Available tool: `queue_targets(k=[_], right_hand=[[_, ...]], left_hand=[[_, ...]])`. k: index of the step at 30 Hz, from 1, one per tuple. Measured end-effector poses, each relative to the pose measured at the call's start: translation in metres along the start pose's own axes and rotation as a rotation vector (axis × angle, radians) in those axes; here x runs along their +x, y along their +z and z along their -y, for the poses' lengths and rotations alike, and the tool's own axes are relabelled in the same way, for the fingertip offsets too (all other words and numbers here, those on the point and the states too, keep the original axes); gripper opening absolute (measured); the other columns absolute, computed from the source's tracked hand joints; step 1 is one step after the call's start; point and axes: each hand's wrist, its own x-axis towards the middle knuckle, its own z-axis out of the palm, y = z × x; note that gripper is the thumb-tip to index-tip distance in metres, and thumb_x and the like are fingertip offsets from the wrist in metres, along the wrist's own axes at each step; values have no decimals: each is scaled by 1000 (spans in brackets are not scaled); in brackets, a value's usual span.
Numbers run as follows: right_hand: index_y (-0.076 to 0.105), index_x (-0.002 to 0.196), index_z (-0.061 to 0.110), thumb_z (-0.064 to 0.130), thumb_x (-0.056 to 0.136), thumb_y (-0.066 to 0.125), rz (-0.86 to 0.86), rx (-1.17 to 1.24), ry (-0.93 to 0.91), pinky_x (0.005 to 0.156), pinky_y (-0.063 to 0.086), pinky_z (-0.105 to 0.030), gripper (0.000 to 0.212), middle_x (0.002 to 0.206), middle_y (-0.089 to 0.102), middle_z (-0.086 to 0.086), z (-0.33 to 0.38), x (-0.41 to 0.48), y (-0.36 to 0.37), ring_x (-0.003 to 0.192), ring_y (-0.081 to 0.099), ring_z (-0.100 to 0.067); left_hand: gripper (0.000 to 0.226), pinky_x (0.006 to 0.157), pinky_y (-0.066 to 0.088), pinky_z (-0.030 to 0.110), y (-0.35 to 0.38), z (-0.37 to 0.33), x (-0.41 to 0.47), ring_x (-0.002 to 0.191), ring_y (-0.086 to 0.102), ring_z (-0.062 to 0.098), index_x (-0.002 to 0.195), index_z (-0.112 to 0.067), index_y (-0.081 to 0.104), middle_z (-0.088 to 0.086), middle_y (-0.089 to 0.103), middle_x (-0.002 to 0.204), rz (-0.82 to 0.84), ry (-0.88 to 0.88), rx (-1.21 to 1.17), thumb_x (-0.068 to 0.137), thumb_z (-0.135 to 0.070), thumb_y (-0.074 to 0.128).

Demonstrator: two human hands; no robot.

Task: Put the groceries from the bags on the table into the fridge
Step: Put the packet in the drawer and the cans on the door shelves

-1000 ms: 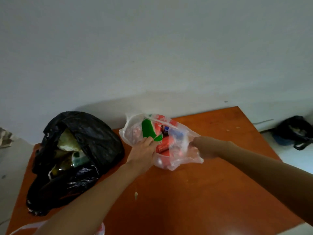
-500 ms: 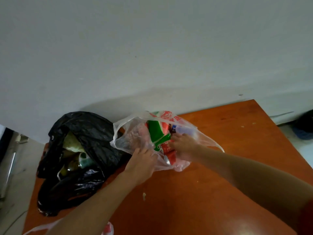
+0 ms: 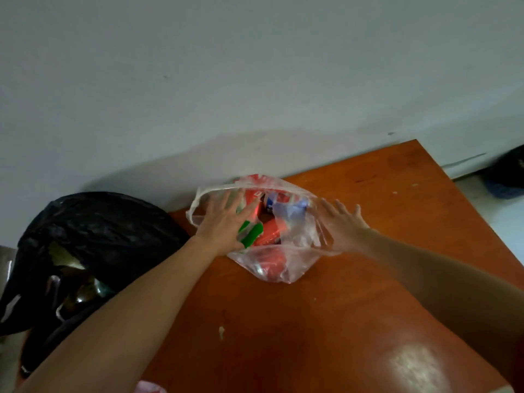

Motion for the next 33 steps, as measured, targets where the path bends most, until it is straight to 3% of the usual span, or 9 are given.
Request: queue_targets(k=[2, 4, 7, 8, 12, 15, 20, 28, 33], right_hand=[[13, 150, 37, 64, 72, 67, -63, 49, -1, 105, 33, -63, 98, 158, 16, -1, 1, -2, -4, 142, 22, -33], [42, 141, 30, 36, 86, 64, -231, 60, -43, 106, 36, -51, 60, 151, 34, -1, 11, -4, -15, 138, 31, -28], [68, 112, 16, 18, 88, 63, -563, 180, -311, 95, 47, -46, 25, 120, 64, -4, 35, -9, -31, 113, 57, -25], [68, 106, 13, 15, 87, 65, -558, 206, -429, 91, 52, -45, 19, 110, 66, -4, 47, -11, -32, 103, 62, -23], [62, 109, 12, 18, 93, 57, -161, 119, -573, 89, 53, -37, 18, 105, 62, -2, 95, -10, -25, 94, 59, -17], [60, 111, 17, 32, 91, 57, -123, 14, -499, 86, 52, -40, 25, 107, 63, -2, 112, -3, -7, 93, 59, -20], [50, 129, 9, 28, 82, 67, -126, -279, -441, 92, 42, -51, 53, 118, 55, -15, 127, -9, 11, 106, 50, -33], [38, 135, 8, 35, 81, 69, -211, -400, -375, 99, 35, -48, 68, 125, 54, -11, 128, -22, 19, 112, 44, -31], [43, 122, 16, 45, 83, 63, -299, -50, -311, 94, 39, -42, 52, 119, 60, -3, 96, -30, 14, 104, 52, -23]], left_hand=[[112, 113, 13, 63, 14, 1, 4, 146, -2, 36, 150, -32, -12, 11, -7, 159, 78, -18, -59, 74, -64, 64], [121, 112, 16, 64, 23, 1, 2, 146, 0, 35, 149, -33, -17, 9, -9, 159, 128, -33, -85, 69, -63, 70], [125, 113, 16, 61, 33, -3, 0, 146, 0, 33, 148, -35, -19, 6, -13, 159, 147, -91, -194, 67, -66, 71], [124, 112, 12, 60, 35, -5, -1, 146, -1, 32, 148, -35, -19, 5, -14, 159, 144, -108, -216, 67, -67, 70], [107, 113, 20, 53, 39, -13, -10, 146, 9, 30, 152, -28, -1, 4, -4, 160, 27, -157, -285, 76, -63, 65], [79, 112, 27, 45, 36, -20, -21, 143, 22, 26, 151, -22, 17, 6, 17, 156, -92, -165, -254, 88, -55, 53], [43, 105, 31, 40, 29, -21, -29, 125, 42, 22, 130, -18, 49, 4, 44, 135, -215, -181, -183, 93, -38, 44], [51, 99, 37, 40, 29, -33, -16, 114, 49, 24, 124, -13, 46, 6, 53, 119, -192, -288, -78, 88, -50, 49], [64, 92, 39, 40, 29, -38, -8, 111, 50, 25, 126, -9, 43, 8, 53, 120, -139, -334, -15, 81, -50, 61]])
